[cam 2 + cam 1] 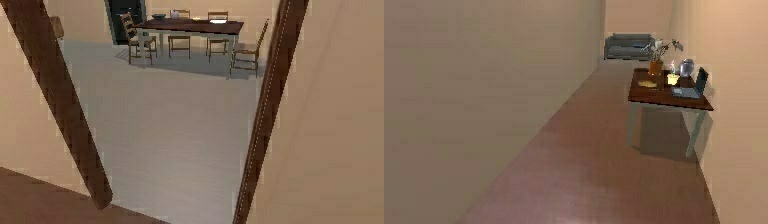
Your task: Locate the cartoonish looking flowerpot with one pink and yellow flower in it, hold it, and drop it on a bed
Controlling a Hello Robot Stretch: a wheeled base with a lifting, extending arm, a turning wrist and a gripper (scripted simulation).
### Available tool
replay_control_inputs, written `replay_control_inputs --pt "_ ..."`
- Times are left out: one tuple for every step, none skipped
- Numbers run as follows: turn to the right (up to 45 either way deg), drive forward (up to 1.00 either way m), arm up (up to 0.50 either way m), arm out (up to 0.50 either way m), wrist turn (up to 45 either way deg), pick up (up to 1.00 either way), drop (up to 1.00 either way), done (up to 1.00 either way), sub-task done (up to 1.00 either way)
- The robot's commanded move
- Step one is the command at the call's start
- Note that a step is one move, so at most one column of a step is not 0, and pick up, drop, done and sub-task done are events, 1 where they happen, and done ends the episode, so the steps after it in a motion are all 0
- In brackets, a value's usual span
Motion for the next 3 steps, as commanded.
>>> replay_control_inputs --pt "-3.0 0.0 0.0 0.0 0.0 0.0 0.0 0.0 0.0" --pt "0.0 1.0 0.0 0.0 0.0 0.0 0.0 0.0 0.0" --pt "-3.0 0.0 0.0 0.0 0.0 0.0 0.0 0.0 0.0"
